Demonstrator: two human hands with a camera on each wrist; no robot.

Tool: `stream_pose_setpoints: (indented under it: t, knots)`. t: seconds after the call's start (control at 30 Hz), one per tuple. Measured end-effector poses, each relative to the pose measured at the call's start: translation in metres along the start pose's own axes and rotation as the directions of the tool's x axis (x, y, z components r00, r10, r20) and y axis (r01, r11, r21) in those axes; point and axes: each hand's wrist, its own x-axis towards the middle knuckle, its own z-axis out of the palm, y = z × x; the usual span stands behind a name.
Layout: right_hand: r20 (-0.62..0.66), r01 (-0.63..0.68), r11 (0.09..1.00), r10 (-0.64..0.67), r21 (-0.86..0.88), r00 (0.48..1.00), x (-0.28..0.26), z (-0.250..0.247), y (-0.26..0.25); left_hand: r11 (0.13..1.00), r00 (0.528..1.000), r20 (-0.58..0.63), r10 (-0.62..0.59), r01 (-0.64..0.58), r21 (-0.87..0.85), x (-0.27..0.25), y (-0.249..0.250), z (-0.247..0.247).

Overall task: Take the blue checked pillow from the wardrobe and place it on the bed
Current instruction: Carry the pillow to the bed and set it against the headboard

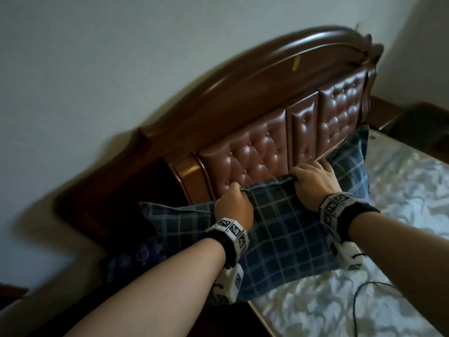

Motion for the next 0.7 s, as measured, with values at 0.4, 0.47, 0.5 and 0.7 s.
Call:
stream_pose_setpoints:
  t: [0.4, 0.47, 0.5, 0.7]
  knots:
    - [0.248, -0.063, 0.998, 0.055, 0.023, 0.967, 0.076, 0.171, 0.131, 0.973, 0.966, 0.157, -0.207, 0.22, -0.072, 0.093, -0.013, 0.216]
    - [0.27, -0.074, 0.997, 0.062, 0.032, 0.961, 0.083, 0.195, 0.141, 0.966, 0.957, 0.174, -0.233, 0.248, -0.068, 0.103, -0.019, 0.24]
    - [0.28, -0.073, 0.997, 0.063, 0.026, 0.958, 0.088, 0.204, 0.145, 0.962, 0.95, 0.187, -0.249, 0.265, -0.065, 0.108, -0.021, 0.249]
    - [0.302, -0.046, 0.999, 0.041, 0.01, 0.953, 0.132, 0.249, 0.155, 0.926, 0.914, 0.238, -0.328, 0.361, -0.111, 0.15, -0.039, 0.283]
